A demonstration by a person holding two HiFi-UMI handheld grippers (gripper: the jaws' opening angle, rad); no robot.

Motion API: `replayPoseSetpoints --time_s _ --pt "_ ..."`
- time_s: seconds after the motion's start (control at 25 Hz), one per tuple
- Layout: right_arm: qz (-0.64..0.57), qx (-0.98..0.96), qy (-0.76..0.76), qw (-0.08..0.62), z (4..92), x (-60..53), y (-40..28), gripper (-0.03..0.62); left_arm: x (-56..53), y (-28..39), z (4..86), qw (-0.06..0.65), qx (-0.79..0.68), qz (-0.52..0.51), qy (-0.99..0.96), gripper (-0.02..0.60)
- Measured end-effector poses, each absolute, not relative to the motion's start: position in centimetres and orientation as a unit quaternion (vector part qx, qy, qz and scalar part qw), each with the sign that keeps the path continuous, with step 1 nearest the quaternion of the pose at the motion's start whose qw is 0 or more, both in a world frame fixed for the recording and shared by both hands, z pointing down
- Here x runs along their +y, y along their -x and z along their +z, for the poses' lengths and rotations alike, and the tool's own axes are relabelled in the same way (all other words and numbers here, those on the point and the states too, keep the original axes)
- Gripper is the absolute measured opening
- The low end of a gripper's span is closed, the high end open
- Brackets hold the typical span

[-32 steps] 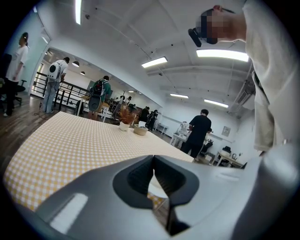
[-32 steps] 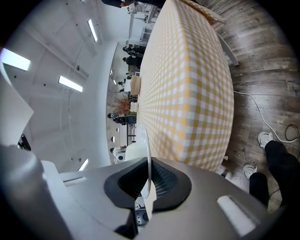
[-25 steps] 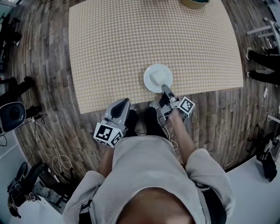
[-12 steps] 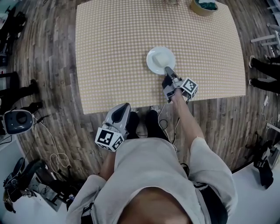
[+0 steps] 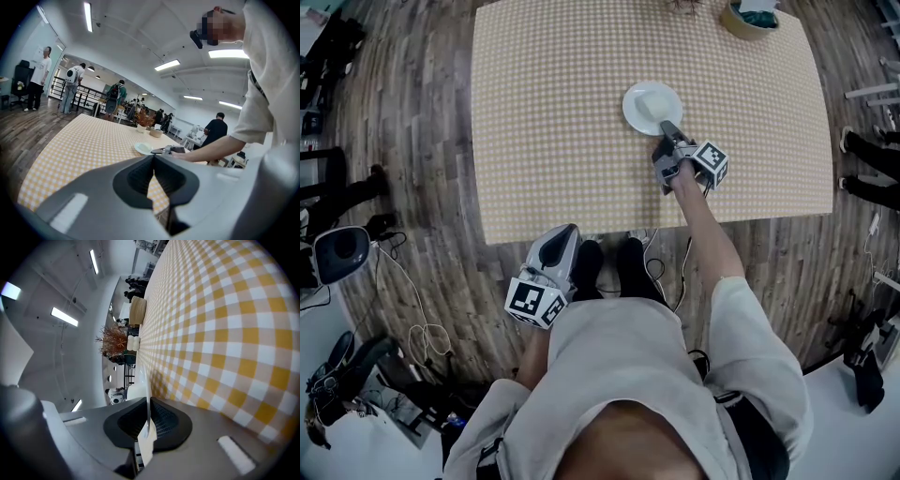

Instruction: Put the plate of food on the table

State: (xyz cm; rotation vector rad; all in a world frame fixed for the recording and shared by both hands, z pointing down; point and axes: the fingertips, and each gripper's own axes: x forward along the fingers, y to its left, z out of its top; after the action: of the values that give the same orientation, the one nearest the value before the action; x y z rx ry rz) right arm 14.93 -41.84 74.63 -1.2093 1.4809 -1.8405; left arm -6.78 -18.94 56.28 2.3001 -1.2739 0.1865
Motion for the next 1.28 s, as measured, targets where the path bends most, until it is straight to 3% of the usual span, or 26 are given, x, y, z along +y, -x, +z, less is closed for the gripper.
replayPoseSetpoints --time_s 0.8,0.88,1.04,1.28 --pt "-0.705 0.476 0.475 0.225 76.1 -43.3 -14.1 0.018 -19.0 8.3 55.8 0.245 -0.481 0.067 -0.839 0.009" --pt "-0.701 0.485 0.467 0.234 75.7 -43.5 -14.1 0.053 -18.9 8.3 55.8 0.245 -0.481 0.066 -0.839 0.009" --pt "-0.694 0.509 0.435 0.263 74.2 -44.0 -13.4 0.189 -18.7 8.7 55.7 0.244 -0.482 0.066 -0.839 0.009" --pt "-0.684 0.546 0.413 0.252 73.3 -44.2 -13.1 0.246 -18.7 8.2 55.5 0.243 -0.477 0.064 -0.842 0.009"
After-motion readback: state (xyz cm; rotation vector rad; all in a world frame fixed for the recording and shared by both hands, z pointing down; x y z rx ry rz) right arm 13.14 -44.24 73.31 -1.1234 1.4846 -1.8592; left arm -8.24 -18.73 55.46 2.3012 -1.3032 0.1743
